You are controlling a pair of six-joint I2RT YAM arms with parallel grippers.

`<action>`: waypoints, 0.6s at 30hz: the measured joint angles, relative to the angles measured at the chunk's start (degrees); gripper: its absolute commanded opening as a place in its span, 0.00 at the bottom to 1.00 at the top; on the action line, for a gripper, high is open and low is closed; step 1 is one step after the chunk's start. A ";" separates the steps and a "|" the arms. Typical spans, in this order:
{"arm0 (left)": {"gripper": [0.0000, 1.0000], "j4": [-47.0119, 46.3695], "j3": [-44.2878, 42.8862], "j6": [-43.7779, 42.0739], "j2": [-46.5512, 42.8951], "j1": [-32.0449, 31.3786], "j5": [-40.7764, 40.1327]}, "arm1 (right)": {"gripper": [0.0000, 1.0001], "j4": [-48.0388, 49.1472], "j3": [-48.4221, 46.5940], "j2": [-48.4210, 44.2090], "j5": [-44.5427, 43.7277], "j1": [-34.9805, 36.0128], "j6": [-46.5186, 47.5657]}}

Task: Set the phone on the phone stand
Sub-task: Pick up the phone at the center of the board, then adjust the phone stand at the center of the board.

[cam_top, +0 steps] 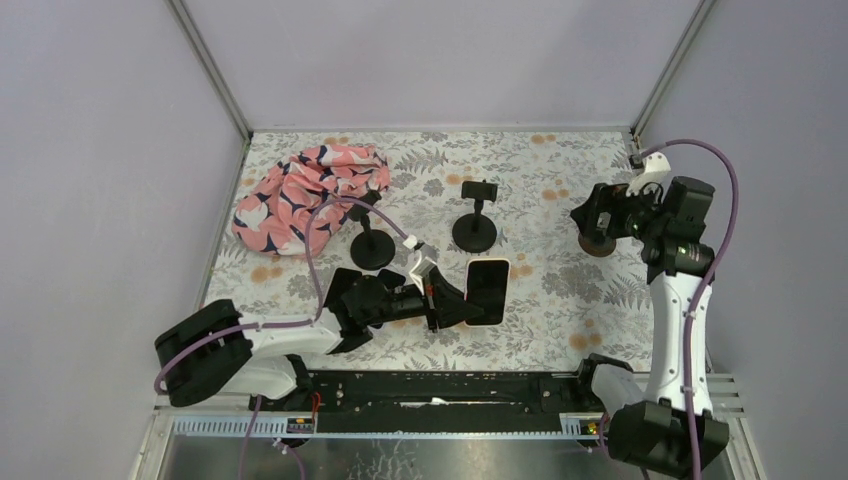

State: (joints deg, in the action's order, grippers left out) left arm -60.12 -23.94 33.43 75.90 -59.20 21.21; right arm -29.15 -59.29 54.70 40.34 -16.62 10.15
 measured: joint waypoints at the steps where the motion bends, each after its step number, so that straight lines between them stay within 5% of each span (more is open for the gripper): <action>1: 0.00 0.96 0.13 -0.44 -1.27 0.00 -0.11 | 1.00 1.29 0.87 0.81 -4.15 0.00 -1.44; 10: 0.00 5.27 0.24 -2.99 -6.36 0.00 -0.68 | 1.00 9.49 3.76 17.40 -34.05 0.00 -8.83; 18: 0.00 6.14 1.27 -3.41 -6.75 0.00 -0.57 | 1.00 15.43 4.09 24.22 -39.36 0.31 -9.03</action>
State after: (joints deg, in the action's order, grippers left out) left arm -53.98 -22.68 30.02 69.14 -59.20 20.64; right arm -13.72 -55.20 78.91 0.97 -16.32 1.13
